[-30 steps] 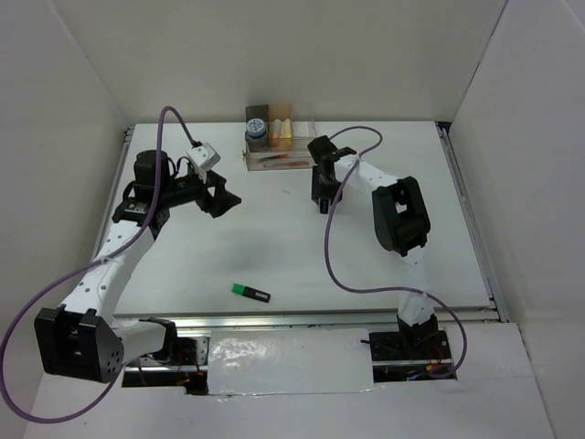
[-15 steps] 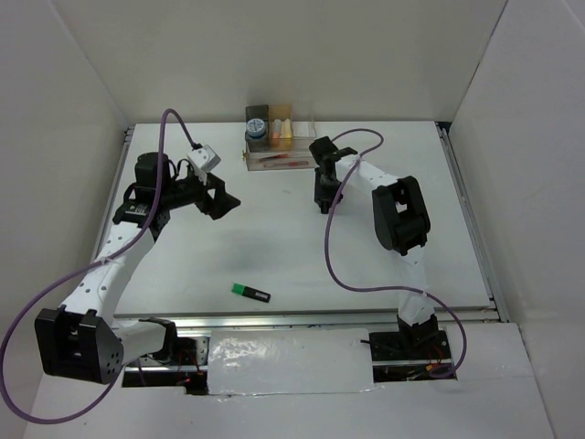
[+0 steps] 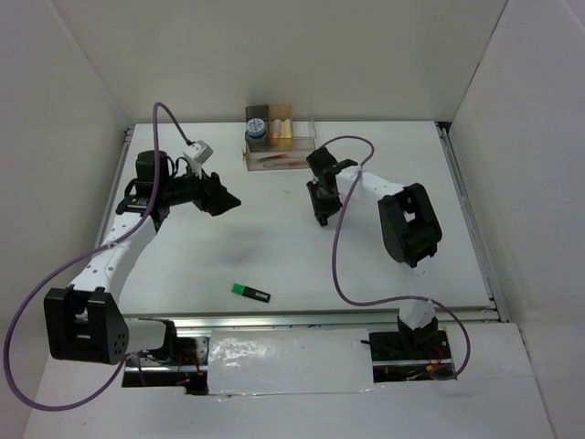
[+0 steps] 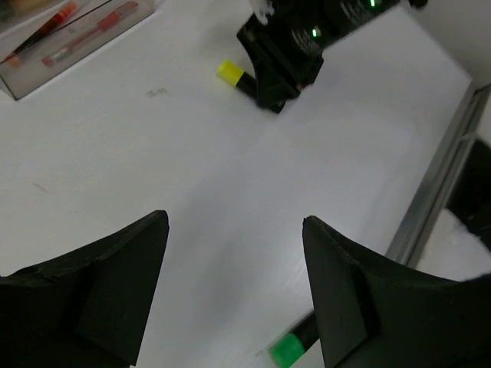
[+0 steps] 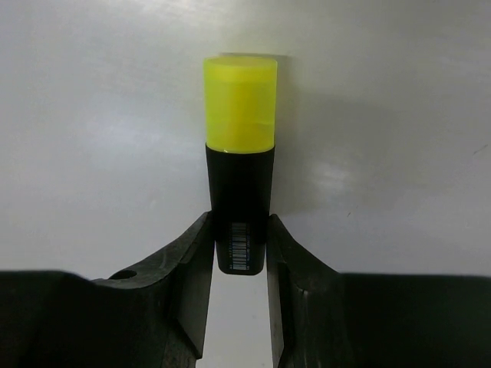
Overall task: Sort the stationery into containers
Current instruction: Pick up the pen from the center of the board, then place the pen in the storage box.
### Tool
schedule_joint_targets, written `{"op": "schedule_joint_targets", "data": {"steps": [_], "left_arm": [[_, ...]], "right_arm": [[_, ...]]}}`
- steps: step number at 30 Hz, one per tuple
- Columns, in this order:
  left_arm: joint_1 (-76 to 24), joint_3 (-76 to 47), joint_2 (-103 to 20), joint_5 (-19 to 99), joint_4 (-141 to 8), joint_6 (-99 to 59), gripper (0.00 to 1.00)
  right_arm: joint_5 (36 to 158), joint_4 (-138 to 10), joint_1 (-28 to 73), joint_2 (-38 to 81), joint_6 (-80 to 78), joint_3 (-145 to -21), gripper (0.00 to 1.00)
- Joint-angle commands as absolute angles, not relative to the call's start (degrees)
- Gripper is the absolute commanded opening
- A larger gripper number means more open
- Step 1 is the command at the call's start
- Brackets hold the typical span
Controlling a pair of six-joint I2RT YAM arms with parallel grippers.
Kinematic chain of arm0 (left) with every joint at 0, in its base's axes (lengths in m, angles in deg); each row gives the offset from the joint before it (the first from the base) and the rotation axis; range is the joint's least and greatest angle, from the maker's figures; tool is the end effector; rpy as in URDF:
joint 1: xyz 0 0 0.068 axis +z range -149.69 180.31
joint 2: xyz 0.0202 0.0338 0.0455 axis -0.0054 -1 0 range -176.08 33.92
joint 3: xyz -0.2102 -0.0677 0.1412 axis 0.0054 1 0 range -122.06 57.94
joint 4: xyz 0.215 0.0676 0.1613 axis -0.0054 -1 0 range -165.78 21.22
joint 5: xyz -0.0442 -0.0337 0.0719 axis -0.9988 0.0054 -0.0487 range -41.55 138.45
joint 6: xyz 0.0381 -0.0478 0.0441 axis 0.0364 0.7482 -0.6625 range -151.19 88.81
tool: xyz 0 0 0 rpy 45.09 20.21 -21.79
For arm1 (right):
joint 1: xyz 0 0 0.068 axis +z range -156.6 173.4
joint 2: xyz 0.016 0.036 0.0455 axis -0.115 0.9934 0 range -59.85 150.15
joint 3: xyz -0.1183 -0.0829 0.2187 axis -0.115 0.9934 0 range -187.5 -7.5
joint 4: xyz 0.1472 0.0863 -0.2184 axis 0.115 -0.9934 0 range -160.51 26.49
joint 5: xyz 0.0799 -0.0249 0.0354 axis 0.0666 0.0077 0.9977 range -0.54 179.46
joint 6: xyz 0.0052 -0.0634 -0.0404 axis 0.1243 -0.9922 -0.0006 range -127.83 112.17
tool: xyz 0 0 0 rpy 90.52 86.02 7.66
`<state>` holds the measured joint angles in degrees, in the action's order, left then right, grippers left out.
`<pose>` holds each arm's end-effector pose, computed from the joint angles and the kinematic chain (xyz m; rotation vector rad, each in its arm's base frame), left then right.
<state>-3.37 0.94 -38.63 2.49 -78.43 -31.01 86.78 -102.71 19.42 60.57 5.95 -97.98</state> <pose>0.3158 -0.0662 0.2921 0.5673 1.8785 -0.8437 0.4090 0.1964 0.1245 -0.2848 2.7668 0.1130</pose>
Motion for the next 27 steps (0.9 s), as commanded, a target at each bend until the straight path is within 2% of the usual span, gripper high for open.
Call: {"op": "schedule_joint_targets", "data": {"steps": [1,4,7,15,27], "left_arm": [[-2.3,0.5,-39.6,-5.3,-71.4,-21.0,0.82],[-2.0,3.7,-39.0,-8.0,-63.7,-7.2,0.80],[-2.7,6.1,-36.8,-8.5,-60.2,-1.5,0.80],[-6.1,5.8,-32.2,-4.4,-64.6,-1.6,0.79],[-11.1,3.2,-33.1,-0.9,-68.6,-4.0,0.74]], "right_arm": [[87.8,-94.7,23.2,49.6,-5.5,-93.8,0.00],[87.3,-90.2,24.5,42.4,-13.5,-89.5,0.00],[86.6,-87.2,25.6,38.5,-20.3,-86.4,0.00],[92.4,-77.0,29.8,27.9,-34.9,-79.1,0.00],[95.9,-73.7,36.3,18.7,-45.2,-71.8,0.00]]}}
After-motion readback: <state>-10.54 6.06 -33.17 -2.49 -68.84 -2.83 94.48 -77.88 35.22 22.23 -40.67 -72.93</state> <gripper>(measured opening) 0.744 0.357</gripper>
